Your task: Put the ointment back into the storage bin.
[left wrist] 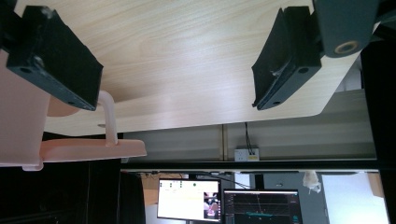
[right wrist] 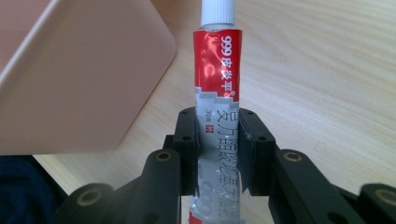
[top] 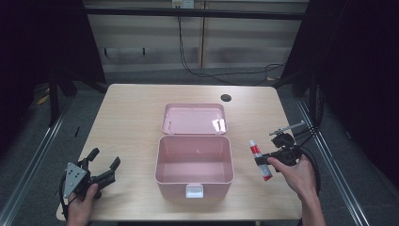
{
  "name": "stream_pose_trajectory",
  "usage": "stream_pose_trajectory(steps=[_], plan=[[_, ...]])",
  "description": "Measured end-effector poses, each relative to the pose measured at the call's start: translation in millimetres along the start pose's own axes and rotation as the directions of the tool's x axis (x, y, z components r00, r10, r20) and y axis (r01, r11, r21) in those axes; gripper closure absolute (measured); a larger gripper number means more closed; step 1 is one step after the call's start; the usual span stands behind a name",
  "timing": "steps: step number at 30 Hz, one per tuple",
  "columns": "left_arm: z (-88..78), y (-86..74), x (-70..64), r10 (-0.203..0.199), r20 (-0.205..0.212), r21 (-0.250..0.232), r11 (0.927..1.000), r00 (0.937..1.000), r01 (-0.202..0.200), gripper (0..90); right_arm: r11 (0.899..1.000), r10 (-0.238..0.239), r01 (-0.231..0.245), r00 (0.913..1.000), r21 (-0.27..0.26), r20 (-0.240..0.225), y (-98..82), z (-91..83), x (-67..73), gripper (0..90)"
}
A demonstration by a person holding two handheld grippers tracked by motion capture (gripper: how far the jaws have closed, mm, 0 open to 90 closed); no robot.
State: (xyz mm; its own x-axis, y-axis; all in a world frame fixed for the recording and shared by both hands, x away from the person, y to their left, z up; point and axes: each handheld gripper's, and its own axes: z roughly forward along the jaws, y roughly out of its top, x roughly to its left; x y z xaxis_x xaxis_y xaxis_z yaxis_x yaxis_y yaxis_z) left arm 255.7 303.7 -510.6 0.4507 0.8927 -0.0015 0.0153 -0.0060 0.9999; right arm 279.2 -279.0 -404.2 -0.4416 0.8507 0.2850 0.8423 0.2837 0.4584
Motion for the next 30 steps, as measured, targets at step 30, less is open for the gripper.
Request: stream_pose_trajectory(steps=[30], plan=[[0.0,-0.1,-0.4,-0.006,0.0,0.0,1.0,1.0,0.006,15.7,0.982,-0.042,0.031,0.9974,-0.185,-0.059,23.3,-42.2,16.1,71.5]])
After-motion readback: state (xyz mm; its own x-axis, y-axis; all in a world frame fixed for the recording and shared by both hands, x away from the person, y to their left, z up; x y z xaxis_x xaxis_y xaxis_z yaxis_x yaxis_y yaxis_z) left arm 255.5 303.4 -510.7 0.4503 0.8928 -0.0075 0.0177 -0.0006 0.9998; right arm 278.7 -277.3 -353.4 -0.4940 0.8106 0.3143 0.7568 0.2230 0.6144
